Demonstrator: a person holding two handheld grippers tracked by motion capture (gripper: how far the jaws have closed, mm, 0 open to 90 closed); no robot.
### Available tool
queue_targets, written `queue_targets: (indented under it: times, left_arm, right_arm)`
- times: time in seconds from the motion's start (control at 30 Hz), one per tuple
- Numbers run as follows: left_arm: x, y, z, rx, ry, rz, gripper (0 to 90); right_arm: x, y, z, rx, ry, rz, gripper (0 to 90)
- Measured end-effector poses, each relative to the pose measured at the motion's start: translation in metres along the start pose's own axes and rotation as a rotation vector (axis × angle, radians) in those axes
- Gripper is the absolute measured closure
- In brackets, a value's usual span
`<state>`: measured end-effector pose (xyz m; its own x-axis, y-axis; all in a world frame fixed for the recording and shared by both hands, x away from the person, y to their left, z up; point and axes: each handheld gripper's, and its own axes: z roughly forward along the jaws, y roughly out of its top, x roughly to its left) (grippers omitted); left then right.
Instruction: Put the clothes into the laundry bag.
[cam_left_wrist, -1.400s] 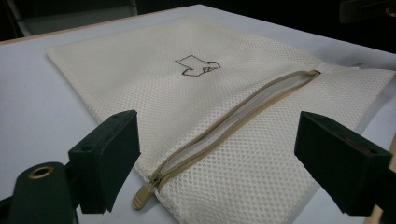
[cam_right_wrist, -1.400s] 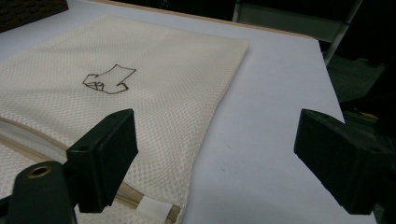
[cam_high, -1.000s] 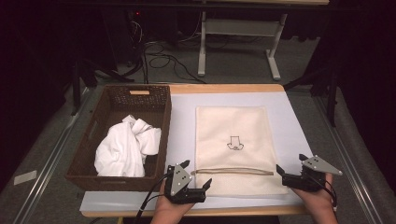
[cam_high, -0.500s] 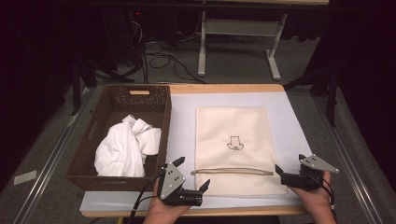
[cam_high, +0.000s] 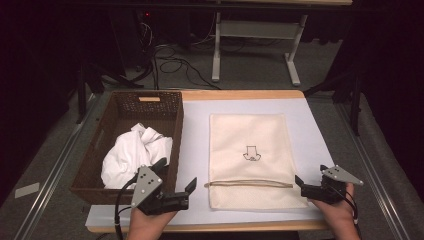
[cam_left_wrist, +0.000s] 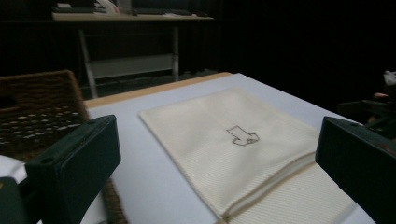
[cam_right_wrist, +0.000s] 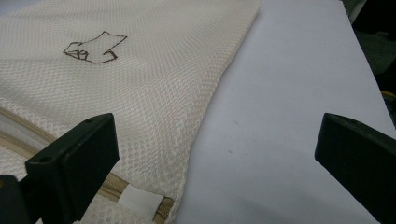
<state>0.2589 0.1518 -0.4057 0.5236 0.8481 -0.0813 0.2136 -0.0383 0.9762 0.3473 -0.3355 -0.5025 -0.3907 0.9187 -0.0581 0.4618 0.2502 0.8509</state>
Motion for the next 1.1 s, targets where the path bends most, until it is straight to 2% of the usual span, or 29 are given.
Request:
queue_targets:
  times: [0.1, 0.13, 0.2, 0.23, 0.3, 0.43, 0.5, 0.53, 0.6, 0.87, 0.93, 1.03, 1.1]
  left_arm:
    - [0.014, 0.005, -0.01, -0.016, 0.038, -0.018, 0.9]
    - [0.014, 0.005, -0.01, -0.016, 0.038, -0.018, 0.9]
    - [0.021, 0.007, -0.016, -0.029, 0.066, -0.026, 0.9]
    - [0.027, 0.008, -0.02, -0.036, 0.092, -0.026, 0.9]
    - [0.031, 0.008, -0.022, -0.036, 0.105, -0.022, 0.9]
    - [0.047, 0.009, -0.032, -0.037, 0.177, -0.012, 0.9]
    - [0.05, 0.01, -0.034, -0.04, 0.187, -0.017, 1.0]
    - [0.055, 0.01, -0.038, -0.042, 0.214, -0.023, 1.2]
    - [0.06, 0.01, -0.042, -0.044, 0.237, -0.023, 1.5]
    - [0.078, 0.008, -0.051, -0.048, 0.305, -0.034, 2.9]
    - [0.086, 0.006, -0.056, -0.065, 0.323, -0.063, 4.4]
    - [0.089, 0.005, -0.059, -0.068, 0.336, -0.065, 5.3]
    - [0.093, 0.005, -0.062, -0.072, 0.346, -0.082, 5.8]
  right_arm:
    - [0.0, 0.0, 0.0, -0.002, 0.0, -0.002, 0.4]
    - [0.0, 0.0, 0.0, -0.002, 0.0, -0.002, 0.4]
    - [-0.001, 0.0, 0.0, -0.003, 0.0, 0.002, 0.5]
    - [-0.001, 0.0, 0.0, -0.002, -0.002, 0.002, 0.5]
    - [-0.001, 0.0, 0.0, -0.001, -0.003, 0.003, 0.5]
    - [-0.001, 0.001, -0.003, -0.013, -0.004, 0.005, 0.5]
    - [-0.002, 0.001, -0.003, -0.013, -0.005, 0.011, 0.5]
    - [-0.002, 0.001, -0.003, -0.013, -0.003, 0.012, 0.6]
    - [-0.003, 0.001, -0.003, -0.012, 0.0, 0.008, 0.6]
    - [-0.001, 0.001, -0.002, -0.01, 0.004, 0.01, 0.5]
    - [-0.001, 0.001, -0.002, -0.013, 0.005, 0.013, 0.5]
    - [-0.002, 0.001, -0.002, -0.013, 0.004, 0.007, 0.5]
    - [-0.003, 0.001, -0.002, -0.011, 0.005, 0.011, 0.5]
